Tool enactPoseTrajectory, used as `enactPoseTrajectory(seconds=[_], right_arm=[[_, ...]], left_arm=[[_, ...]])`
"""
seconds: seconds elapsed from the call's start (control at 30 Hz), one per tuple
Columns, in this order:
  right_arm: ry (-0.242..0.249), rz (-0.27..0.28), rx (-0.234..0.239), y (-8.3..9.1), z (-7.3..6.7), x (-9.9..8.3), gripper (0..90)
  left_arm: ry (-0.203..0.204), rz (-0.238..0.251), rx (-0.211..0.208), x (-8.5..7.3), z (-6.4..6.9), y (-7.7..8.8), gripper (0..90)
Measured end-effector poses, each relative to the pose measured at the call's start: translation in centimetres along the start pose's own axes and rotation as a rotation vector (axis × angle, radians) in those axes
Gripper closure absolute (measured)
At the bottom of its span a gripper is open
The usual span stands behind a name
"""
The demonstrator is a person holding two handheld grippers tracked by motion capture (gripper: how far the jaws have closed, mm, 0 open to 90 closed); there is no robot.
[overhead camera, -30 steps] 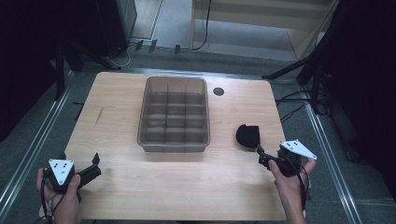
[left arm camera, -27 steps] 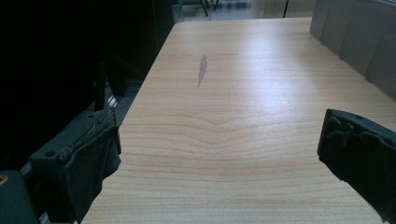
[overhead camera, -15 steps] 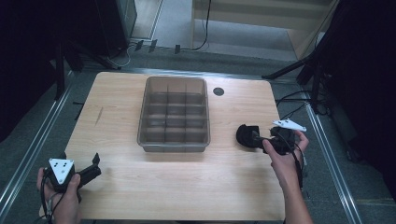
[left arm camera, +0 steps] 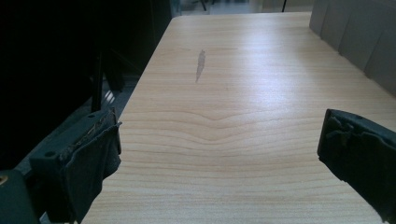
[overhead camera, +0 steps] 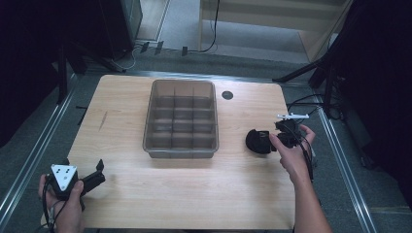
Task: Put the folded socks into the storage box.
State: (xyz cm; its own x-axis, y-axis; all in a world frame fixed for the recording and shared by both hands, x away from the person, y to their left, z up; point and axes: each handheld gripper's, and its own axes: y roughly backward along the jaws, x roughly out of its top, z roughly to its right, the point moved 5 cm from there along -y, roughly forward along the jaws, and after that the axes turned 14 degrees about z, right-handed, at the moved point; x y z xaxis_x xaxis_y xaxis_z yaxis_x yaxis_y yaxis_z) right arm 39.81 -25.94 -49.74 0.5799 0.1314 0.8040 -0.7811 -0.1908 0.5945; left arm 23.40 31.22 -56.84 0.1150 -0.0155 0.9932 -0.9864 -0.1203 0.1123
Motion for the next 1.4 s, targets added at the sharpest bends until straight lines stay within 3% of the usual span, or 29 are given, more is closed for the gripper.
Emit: enactPoseTrajectory(seconds=[0.2, 0.4, 0.5, 0.67, 0.87, 1.03, 1.1, 1.13, 1.23, 1.3, 1.4], right_arm=[[0.013, -0.067, -0.012, -1.0, -0.5, 0.1, 16.8], [-0.005, -0.164, 0.006, -2.1, -1.0, 0.4, 23.5], [-0.044, -0.254, -0.010, -2.8, -1.3, 0.6, 25.3], [-0.066, -0.326, -0.017, -3.6, -1.9, 0.6, 24.7], [-0.087, -0.414, -0.092, -4.8, -2.2, -0.2, 23.3], [-0.104, -0.436, -0.108, -5.4, -2.2, -0.7, 27.9], [-0.071, -0.440, -0.135, -5.7, -2.1, -1.0, 37.3], [-0.061, -0.443, -0.143, -5.9, -2.1, -1.1, 37.5], [-0.065, -0.443, -0.133, -6.2, -2.1, -1.3, 42.3], [-0.115, -0.435, -0.094, -6.5, -2.1, -1.4, 55.7], [-0.139, -0.434, -0.067, -6.5, -2.2, -1.4, 61.2]], left_arm=[[-0.006, 0.002, -0.001, 0.0, 0.1, 0.0, 0.0], [-0.016, 0.001, -0.003, 0.0, 0.1, 0.0, 0.0], [-0.014, 0.000, -0.003, 0.0, 0.1, 0.0, 0.0], [-0.014, 0.000, -0.004, 0.0, 0.1, 0.0, 0.0], [-0.011, 0.000, -0.005, 0.0, 0.1, 0.0, 0.0], [-0.009, 0.001, -0.005, 0.0, 0.1, 0.0, 0.0], [-0.012, -0.001, -0.005, 0.0, 0.1, 0.0, 0.0], [-0.011, 0.001, -0.005, 0.0, 0.1, 0.0, 0.0], [-0.009, 0.003, -0.006, 0.0, 0.1, 0.0, 0.0], [-0.009, 0.003, -0.005, 0.0, 0.1, 0.0, 0.0], [-0.015, 0.002, -0.005, 0.0, 0.1, 0.0, 0.0]])
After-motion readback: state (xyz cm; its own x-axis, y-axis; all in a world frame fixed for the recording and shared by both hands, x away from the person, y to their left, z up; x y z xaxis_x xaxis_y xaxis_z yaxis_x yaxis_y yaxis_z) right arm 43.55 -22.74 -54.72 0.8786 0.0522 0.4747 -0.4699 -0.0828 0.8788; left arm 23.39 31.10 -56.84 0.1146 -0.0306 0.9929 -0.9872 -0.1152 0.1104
